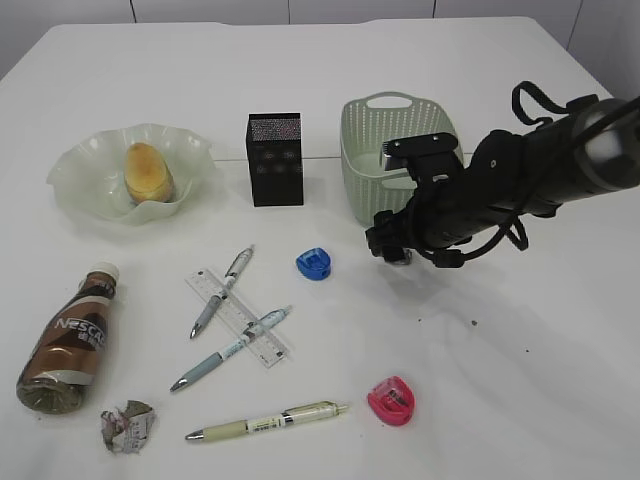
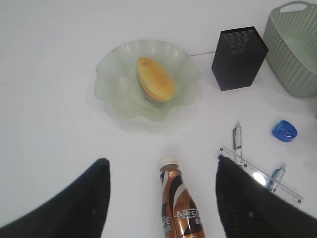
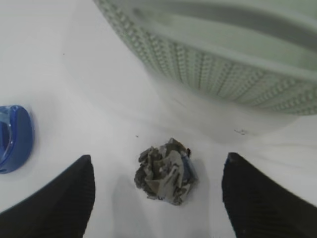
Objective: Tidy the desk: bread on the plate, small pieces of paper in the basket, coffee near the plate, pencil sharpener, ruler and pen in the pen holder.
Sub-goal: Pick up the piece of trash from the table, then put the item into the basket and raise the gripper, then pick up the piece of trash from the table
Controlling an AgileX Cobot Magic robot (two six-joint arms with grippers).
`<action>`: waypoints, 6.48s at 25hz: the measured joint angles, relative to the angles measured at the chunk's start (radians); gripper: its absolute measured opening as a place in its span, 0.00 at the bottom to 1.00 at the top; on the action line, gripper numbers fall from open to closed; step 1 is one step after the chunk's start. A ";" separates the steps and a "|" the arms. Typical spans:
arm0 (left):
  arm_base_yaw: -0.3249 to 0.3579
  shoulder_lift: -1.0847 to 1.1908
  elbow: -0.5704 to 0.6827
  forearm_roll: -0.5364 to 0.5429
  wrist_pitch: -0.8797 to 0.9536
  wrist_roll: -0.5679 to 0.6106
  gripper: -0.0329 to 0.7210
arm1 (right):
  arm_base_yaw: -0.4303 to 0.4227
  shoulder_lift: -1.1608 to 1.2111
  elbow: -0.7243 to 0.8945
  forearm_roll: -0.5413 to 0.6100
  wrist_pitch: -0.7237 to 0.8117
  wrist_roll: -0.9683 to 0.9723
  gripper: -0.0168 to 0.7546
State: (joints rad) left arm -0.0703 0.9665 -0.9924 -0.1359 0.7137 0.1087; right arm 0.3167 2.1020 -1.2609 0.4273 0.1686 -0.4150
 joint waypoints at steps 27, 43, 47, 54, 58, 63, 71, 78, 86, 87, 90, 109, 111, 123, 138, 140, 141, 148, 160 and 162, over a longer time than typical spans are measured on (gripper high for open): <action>0.000 0.000 0.000 0.000 0.015 0.000 0.62 | 0.000 0.027 -0.002 0.004 -0.027 0.000 0.77; 0.000 0.000 0.000 0.000 0.017 0.000 0.62 | 0.000 0.041 -0.005 0.004 -0.031 0.000 0.04; 0.000 0.000 0.000 0.000 0.017 0.000 0.62 | 0.000 0.041 -0.006 0.004 -0.019 0.000 0.01; 0.000 0.000 0.000 0.000 0.023 0.000 0.62 | 0.000 0.003 -0.006 0.015 0.153 0.000 0.00; 0.000 0.000 0.000 0.000 0.023 0.000 0.62 | 0.000 -0.024 -0.004 0.017 0.225 0.025 0.00; 0.000 0.000 0.000 0.000 0.029 0.000 0.62 | 0.000 -0.090 -0.004 0.017 0.328 0.041 0.00; 0.000 0.000 0.000 0.000 0.038 0.000 0.62 | 0.000 -0.187 -0.076 -0.290 0.581 0.305 0.00; 0.000 0.000 0.000 0.000 0.046 0.000 0.62 | 0.000 -0.189 -0.303 -0.441 0.785 0.415 0.00; 0.000 0.000 0.000 -0.012 0.059 0.000 0.62 | 0.000 -0.130 -0.576 -0.519 0.778 0.464 0.00; 0.000 0.000 0.000 -0.012 0.066 0.000 0.62 | 0.000 -0.116 -0.596 -0.528 0.776 0.471 0.00; 0.000 0.000 0.000 -0.012 0.074 0.000 0.62 | 0.000 -0.067 -0.657 -0.548 0.755 0.480 0.00; 0.000 0.000 0.000 -0.014 0.078 0.000 0.60 | 0.000 0.130 -0.738 -0.571 0.594 0.498 0.39; 0.000 0.000 0.000 -0.014 0.078 0.000 0.60 | 0.000 0.130 -0.738 -0.575 0.581 0.504 0.48; 0.000 0.000 0.000 -0.014 0.092 0.000 0.60 | 0.000 0.130 -0.854 -0.583 0.891 0.506 0.54; 0.000 0.000 0.000 0.008 0.160 0.000 0.58 | 0.014 0.067 -0.918 -0.407 1.072 0.485 0.54; 0.000 0.000 0.000 0.010 0.179 0.000 0.58 | 0.035 0.020 -0.892 -0.401 1.072 0.484 0.54; 0.000 0.000 0.000 0.010 0.191 0.000 0.58 | 0.046 -0.009 -0.870 -0.400 1.072 0.484 0.54; 0.000 -0.048 0.000 0.010 0.256 0.000 0.57 | 0.158 -0.241 -0.677 -0.363 1.076 0.497 0.54; 0.000 -0.287 0.000 0.012 0.469 0.000 0.49 | 0.417 -0.430 -0.524 -0.267 1.081 0.485 0.54; 0.000 -0.317 0.000 0.019 0.510 -0.007 0.49 | 0.476 -0.428 -0.525 -0.265 1.081 0.473 0.54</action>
State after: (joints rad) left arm -0.0703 0.6491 -0.9924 -0.1170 1.2234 0.1020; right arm 0.7927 1.6744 -1.7855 0.1625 1.2495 0.0584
